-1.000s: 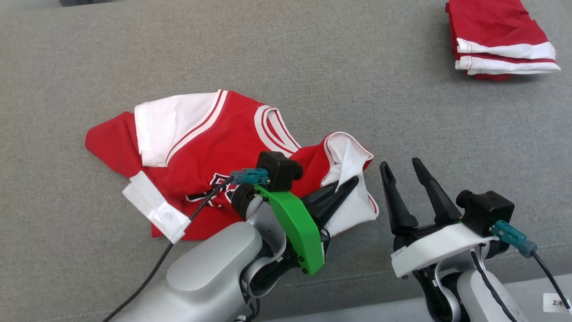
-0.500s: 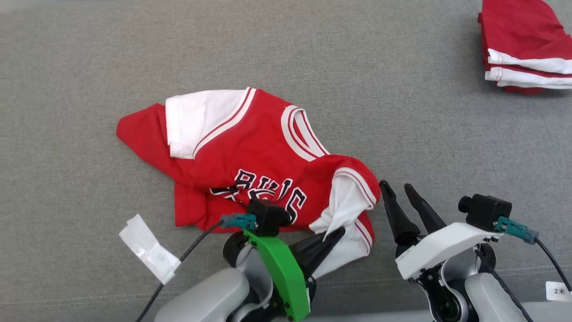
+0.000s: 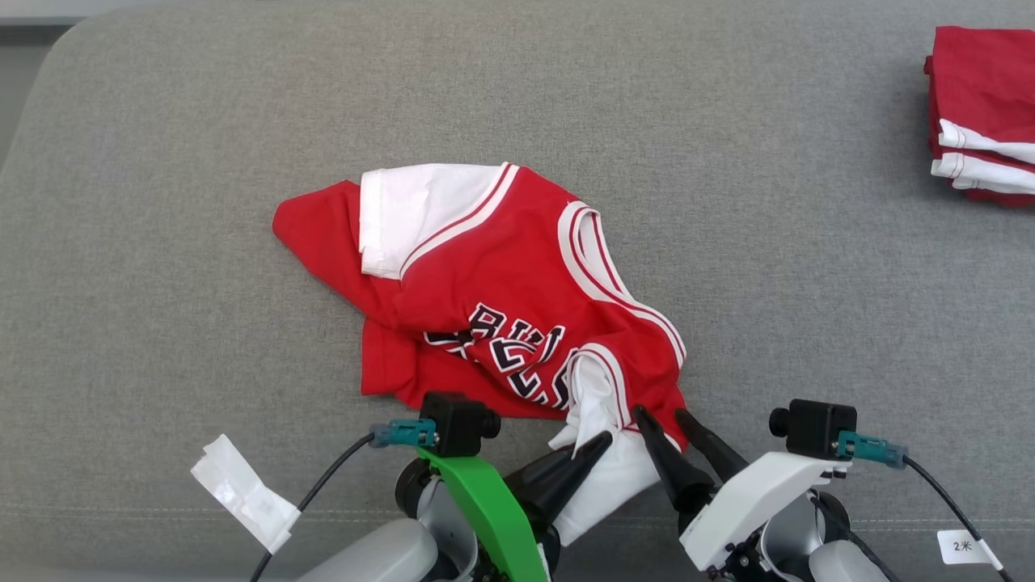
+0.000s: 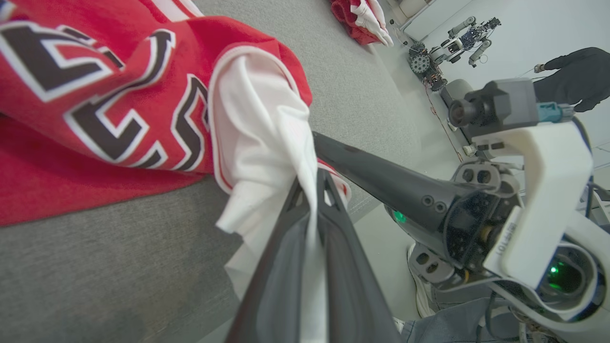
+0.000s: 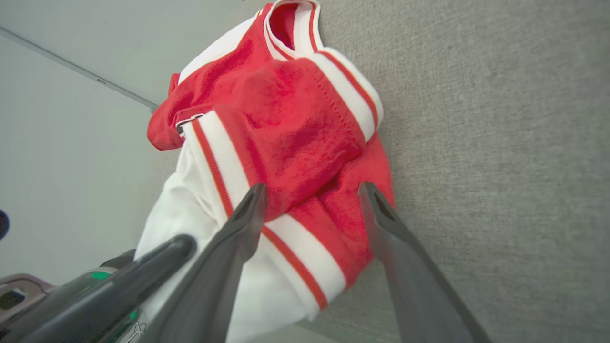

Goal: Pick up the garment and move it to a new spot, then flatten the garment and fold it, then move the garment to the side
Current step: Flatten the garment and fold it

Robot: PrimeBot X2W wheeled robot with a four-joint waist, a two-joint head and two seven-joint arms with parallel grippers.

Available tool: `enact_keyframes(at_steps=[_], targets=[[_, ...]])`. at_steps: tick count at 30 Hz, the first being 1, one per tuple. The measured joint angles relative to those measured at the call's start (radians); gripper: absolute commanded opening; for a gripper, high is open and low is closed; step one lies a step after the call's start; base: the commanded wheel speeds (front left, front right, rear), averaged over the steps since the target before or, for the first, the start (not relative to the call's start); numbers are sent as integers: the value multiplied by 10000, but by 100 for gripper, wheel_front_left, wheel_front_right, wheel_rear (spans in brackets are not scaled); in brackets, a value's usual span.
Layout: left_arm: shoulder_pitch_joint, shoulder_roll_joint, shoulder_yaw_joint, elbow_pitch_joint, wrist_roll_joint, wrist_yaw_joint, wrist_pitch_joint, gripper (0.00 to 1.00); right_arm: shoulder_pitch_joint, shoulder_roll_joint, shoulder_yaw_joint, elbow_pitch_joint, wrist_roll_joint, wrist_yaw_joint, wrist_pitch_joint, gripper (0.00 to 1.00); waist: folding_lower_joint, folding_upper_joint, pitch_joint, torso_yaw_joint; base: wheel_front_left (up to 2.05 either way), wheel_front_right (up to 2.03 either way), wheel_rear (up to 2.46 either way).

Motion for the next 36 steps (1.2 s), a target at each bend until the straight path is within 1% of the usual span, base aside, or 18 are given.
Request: enact_keyframes(at_steps=[6,12,15,22,25,27,34,36], targets=[[112,219,119,-219,0,15,-104,0,134,-15,293,-196,426,102,171,100,0,0,-5,-45,0,0,0],[115,284,67,-309,4,19,-102,0,137,-23,407,-809,1243,102,59,100,0,0,16,-127,0,0,0],[129,360,65,-362,6,46,-102,0,135,-25,535,-997,1266,127,67,100,0,0,15,-175,0,0,0],[296,468,90,-405,4,173,-104,0,136,-29,1060,-1308,1338,347,305,100,0,0,-36,-308,0,0,0],[330,518,82,-437,6,238,-102,0,134,-27,1053,-1572,1735,322,238,100,0,0,-45,-391,0,0,0],[330,516,44,-477,6,251,-98,0,132,-35,993,-1570,1802,295,205,100,0,0,-39,-423,0,0,0],[330,518,8,-596,8,263,-84,0,122,-35,617,-1438,2186,-25,-104,100,0,1,-1,-432,0,0,0],[330,518,4,-610,15,263,-82,0,112,-33,579,-1390,2240,-31,-127,100,0,0,5,-425,0,0,0]])
